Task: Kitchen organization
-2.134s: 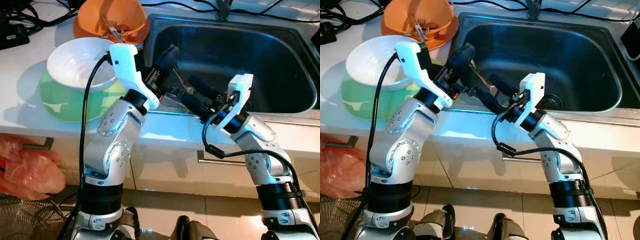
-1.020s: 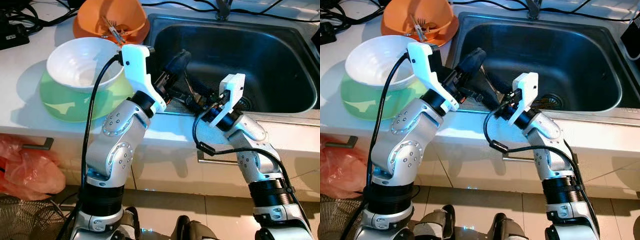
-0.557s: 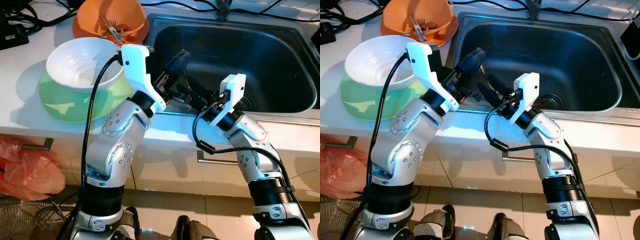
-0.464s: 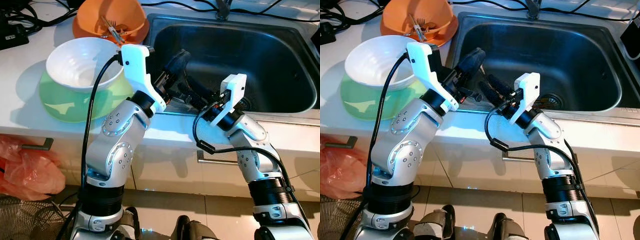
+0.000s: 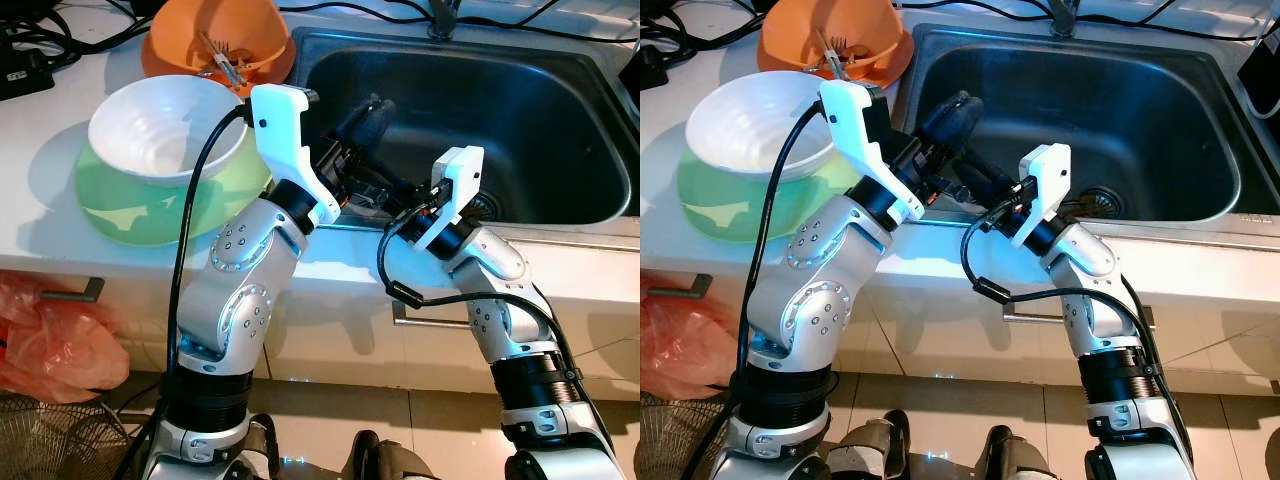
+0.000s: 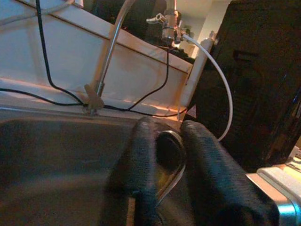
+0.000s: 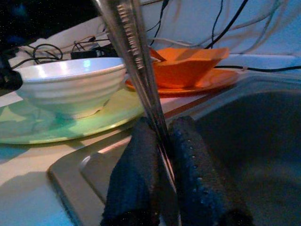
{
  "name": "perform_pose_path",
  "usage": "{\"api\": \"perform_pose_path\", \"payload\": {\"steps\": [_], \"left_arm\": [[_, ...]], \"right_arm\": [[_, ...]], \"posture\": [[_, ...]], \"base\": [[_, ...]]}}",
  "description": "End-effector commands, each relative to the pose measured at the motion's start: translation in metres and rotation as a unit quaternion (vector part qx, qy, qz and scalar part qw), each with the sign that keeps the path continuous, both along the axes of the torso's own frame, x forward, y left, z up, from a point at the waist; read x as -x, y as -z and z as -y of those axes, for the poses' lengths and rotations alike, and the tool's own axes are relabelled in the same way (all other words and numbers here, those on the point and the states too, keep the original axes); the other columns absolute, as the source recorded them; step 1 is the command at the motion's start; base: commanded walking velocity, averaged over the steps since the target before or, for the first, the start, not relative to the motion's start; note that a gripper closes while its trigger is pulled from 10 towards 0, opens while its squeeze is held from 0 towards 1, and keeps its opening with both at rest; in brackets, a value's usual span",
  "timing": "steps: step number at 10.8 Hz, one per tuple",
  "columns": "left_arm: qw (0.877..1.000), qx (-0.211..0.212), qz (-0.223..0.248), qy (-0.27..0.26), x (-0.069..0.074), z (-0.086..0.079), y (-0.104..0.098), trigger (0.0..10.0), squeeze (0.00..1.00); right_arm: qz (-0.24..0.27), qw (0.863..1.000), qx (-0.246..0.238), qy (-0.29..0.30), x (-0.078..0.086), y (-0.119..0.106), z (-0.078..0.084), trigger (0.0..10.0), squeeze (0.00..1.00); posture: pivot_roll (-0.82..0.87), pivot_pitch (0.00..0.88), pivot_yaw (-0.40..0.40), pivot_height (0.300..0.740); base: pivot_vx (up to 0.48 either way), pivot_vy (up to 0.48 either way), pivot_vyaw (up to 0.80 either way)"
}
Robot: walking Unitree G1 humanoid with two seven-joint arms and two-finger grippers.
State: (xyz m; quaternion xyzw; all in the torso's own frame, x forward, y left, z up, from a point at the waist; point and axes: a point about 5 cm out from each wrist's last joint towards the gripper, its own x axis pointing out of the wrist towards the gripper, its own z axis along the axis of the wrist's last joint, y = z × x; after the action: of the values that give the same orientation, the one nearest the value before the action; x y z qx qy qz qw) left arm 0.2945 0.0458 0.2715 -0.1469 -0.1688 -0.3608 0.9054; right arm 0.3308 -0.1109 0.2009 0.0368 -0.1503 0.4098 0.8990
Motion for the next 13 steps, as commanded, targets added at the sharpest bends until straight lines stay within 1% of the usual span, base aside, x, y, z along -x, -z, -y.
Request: {"api": "perform_pose_path", "payload": {"steps": [1,5,6,7,9,10,11,13], "left_arm": [[1.0,0.008,0.024,0.014,0.007,0.004,-0.01,10.0,1.0],[0.999,0.015,0.029,0.001,0.006,0.0,-0.011,10.0,1.0],[0.999,0.014,0.035,-0.004,0.006,-0.001,-0.012,10.0,0.0],[0.999,0.016,0.036,-0.003,0.006,-0.001,-0.012,10.0,0.0],[0.999,0.017,0.04,-0.005,0.007,-0.001,-0.012,10.0,0.0],[0.999,0.017,0.043,-0.007,0.008,-0.002,-0.013,10.0,0.0],[0.999,0.017,0.043,-0.008,0.008,-0.003,-0.012,10.0,0.0],[0.999,0.01,0.037,-0.014,0.008,-0.005,-0.008,10.0,0.0]], "right_arm": [[-0.013,1.0,0.008,-0.003,0.0,0.007,-0.001,0.0,0.0],[-0.011,1.0,0.007,0.003,-0.001,0.006,-0.001,0.0,0.0],[-0.009,1.0,0.007,0.015,-0.003,0.005,0.001,0.0,0.0],[-0.007,0.998,0.002,0.057,-0.011,0.002,0.008,0.0,0.0],[-0.006,0.989,-0.011,0.145,-0.025,-0.003,0.023,0.0,0.0],[-0.007,0.978,-0.023,0.209,-0.033,-0.006,0.034,8.0,0.0],[-0.01,0.969,-0.033,0.245,-0.038,-0.008,0.042,10.0,0.0],[-0.013,0.955,-0.04,0.293,-0.045,-0.009,0.053,10.0,0.0]], "posture": [[0.22,0.203,-0.028,0.74],[0.22,0.208,-0.03,0.74],[0.22,0.208,-0.031,0.74],[0.22,0.208,-0.032,0.74],[0.22,0.205,-0.034,0.74],[0.22,0.206,-0.035,0.74],[0.22,0.206,-0.035,0.74],[0.22,0.205,-0.038,0.74]], "base": [[0.0,0.0,0.0],[0.0,0.0,0.0],[0.0,0.0,0.0],[0.0,0.0,0.0],[0.0,0.0,0.0],[0.0,0.0,0.0],[0.0,0.0,0.0],[0.0,0.0,0.0]]}}
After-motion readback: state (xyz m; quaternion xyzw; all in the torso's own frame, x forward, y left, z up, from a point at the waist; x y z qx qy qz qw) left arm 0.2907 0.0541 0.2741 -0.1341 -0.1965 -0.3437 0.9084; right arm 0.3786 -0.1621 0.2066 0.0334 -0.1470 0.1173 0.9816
